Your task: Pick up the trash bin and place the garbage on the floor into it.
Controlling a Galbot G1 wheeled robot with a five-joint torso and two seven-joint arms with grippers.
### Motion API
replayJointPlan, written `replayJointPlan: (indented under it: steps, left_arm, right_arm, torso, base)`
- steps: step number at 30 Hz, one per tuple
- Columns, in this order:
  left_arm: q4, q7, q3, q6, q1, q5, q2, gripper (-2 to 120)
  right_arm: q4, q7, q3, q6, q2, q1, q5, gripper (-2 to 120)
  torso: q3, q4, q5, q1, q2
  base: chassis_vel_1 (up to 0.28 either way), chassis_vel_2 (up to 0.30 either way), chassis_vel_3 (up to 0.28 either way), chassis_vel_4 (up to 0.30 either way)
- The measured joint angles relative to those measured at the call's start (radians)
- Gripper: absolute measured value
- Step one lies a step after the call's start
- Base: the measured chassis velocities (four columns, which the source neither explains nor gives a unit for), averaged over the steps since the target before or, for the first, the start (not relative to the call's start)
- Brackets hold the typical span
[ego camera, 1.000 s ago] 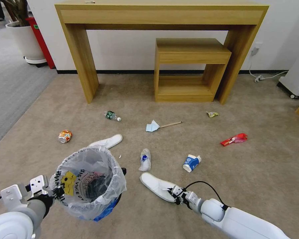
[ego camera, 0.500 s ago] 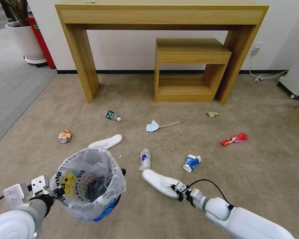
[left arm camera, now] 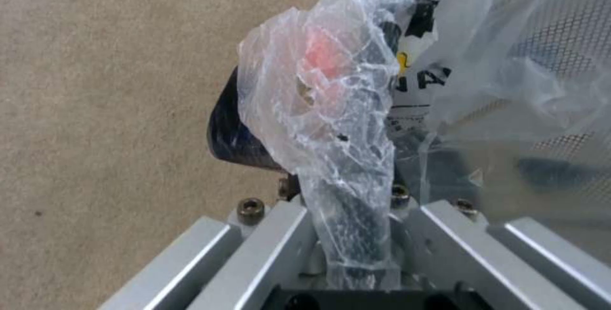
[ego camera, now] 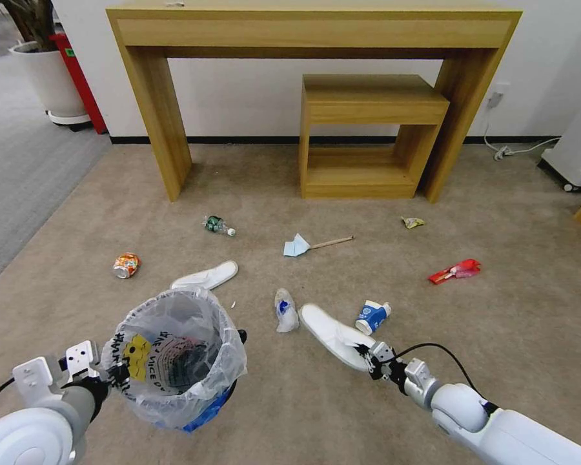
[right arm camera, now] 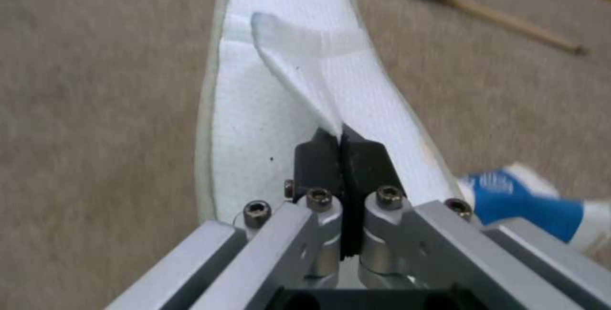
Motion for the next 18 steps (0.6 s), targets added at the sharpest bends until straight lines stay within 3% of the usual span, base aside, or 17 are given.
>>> replayJointPlan:
  steps: [18]
  left_arm:
    - [-0.007, 0.007, 0.005, 0.0, 0.014, 0.018, -0.006, 1]
  right_arm:
    - [0.267, -0.076, 0.085, 0.049, -0.028, -0.021, 0.077, 0]
  torso:
    - [0.0, 0.0001, -0.0002, 0.0, 0.0]
  base:
    - [0.0, 0.0, 0.0, 0.0]
